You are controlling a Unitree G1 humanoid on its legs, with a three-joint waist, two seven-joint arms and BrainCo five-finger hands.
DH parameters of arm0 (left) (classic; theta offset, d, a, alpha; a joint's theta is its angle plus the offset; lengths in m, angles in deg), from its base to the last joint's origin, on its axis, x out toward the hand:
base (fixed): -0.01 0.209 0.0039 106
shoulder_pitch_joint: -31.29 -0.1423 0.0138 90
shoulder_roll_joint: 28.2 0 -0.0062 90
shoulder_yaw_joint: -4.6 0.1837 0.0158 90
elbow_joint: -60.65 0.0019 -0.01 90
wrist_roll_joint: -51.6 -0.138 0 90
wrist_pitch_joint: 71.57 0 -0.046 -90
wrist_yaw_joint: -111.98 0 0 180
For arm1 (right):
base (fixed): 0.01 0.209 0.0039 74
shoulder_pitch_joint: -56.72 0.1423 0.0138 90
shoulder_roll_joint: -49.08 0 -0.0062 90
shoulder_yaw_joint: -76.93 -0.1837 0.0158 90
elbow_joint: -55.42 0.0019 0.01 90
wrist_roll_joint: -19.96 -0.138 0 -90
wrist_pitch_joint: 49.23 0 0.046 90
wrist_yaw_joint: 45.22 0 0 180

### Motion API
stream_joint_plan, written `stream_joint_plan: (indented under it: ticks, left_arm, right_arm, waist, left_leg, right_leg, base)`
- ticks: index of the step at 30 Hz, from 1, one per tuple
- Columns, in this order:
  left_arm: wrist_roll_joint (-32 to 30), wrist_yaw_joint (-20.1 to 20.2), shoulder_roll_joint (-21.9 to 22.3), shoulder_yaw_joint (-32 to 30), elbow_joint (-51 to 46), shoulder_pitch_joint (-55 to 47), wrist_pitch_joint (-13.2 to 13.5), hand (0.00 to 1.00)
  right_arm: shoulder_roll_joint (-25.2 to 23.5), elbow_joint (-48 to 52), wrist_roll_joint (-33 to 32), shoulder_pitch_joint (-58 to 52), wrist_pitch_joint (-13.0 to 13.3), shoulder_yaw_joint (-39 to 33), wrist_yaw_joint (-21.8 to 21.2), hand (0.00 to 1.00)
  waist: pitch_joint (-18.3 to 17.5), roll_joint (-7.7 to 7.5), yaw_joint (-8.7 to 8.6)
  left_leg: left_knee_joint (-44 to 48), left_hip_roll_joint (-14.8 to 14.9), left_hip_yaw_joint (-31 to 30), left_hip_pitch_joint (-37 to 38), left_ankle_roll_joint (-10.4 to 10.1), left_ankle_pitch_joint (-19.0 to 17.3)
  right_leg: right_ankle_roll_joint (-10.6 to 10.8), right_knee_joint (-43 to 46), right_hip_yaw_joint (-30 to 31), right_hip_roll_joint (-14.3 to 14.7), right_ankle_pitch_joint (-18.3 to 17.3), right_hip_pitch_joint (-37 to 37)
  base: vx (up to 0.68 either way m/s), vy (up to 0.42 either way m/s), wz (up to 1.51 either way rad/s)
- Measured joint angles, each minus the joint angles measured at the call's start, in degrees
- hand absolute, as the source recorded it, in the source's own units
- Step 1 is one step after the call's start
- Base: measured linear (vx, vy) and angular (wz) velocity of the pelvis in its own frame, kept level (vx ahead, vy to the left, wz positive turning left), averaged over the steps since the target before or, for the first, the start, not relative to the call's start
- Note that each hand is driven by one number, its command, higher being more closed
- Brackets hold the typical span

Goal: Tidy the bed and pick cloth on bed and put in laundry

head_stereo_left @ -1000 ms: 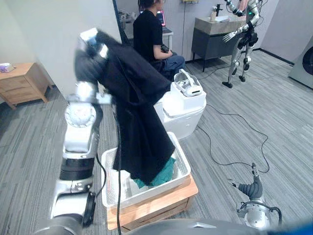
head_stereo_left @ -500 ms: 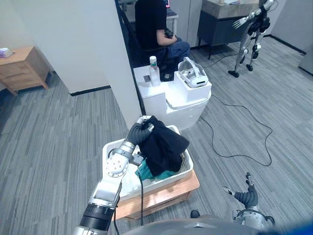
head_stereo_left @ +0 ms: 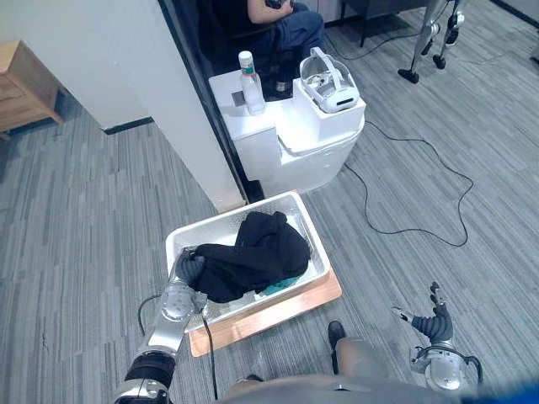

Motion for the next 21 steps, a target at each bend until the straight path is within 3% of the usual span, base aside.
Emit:
stream_joint_plan:
  ticks: [3,6,10,12,15,18,21]
  left_arm:
    - [2.27,3.15,0.83,-0.35,1.73,0.33,-0.14,0.00]
    - [4.71,3.51,1.77,-0.43,1.84,-0.05,0.03,0.00]
    - [12.83,4.69,2.90,-0.84,-1.05,-2.24,3.48,0.00]
    - [19.96,8.27,4.17,-0.77,-9.95,-6.69,6.87,0.00]
    - [22.17,11.02,7.05,0.44,-23.95,-12.19,10.29,0.00]
    - [21.04,11.09,8.20,1.44,-35.64,-17.43,12.00,0.00]
    - [22.23,12.43,8.62,1.19,-40.77,-19.90,11.46,0.00]
  right_arm:
    - [0.01,0.16,0.00,-0.06,0.18,0.01,-0.40,0.00]
    - [0.09,0.37,0.04,-0.80,0.20,-0.02,-1.14,0.00]
    - [-0.31,2.49,0.29,-3.08,1.04,0.14,-1.24,0.00]
    - [-0.72,2.55,0.53,-4.64,1.44,0.13,-1.24,0.00]
    - [-2.54,2.54,0.68,-7.35,1.46,0.12,-1.54,0.00]
    - [-4.12,2.33,0.63,-9.43,1.21,0.23,-1.57,0.00]
    - [-4.78,0.75,0.56,-10.11,0.51,0.14,-1.48,0.00]
  waist:
    - [0.51,-0.31,-0.17]
    - [0.73,-0.56,-0.18]
    - [0.76,-0.71,-0.13]
    - [0.53,-0.95,0.08]
    - [0.02,-1.19,1.36]
    - [-2.30,-1.14,2.44]
    - [-4.82,-0.94,3.05]
  left_leg:
    - [0.90,0.20,0.14,-0.73,0.05,-0.09]
    - [1.12,0.44,0.33,-0.61,0.07,-0.17]
    - [1.00,0.42,0.09,0.22,0.09,-0.17]
    - [0.93,0.65,-0.56,1.56,0.22,-0.28]
    - [0.91,0.83,-2.31,2.68,0.39,-0.67]
    - [0.71,0.80,-3.88,3.45,0.49,-0.84]
    - [0.02,0.59,-5.28,4.60,0.49,-0.87]
  right_leg:
    - [0.08,1.10,0.32,0.04,-0.19,-1.08]
    - [0.08,1.26,0.42,0.22,-0.19,-1.03]
    - [0.08,1.06,0.13,0.13,-0.19,0.07]
    - [0.11,0.15,-0.68,0.05,-0.21,2.32]
    - [0.40,-1.27,-2.56,-0.48,-0.39,5.34]
    - [0.69,-2.50,-4.13,-0.94,-0.58,7.65]
    - [0.86,-3.82,-5.80,-1.35,-0.67,10.14]
  base:
    - [-0.05,-0.032,-0.04]
    - [-0.01,-0.011,-0.02]
    - [0.01,0.009,0.03]
    - [0.03,0.026,0.15]
    - [0.02,0.025,0.31]
    - [0.04,0.029,0.30]
    - [0.03,0.023,0.27]
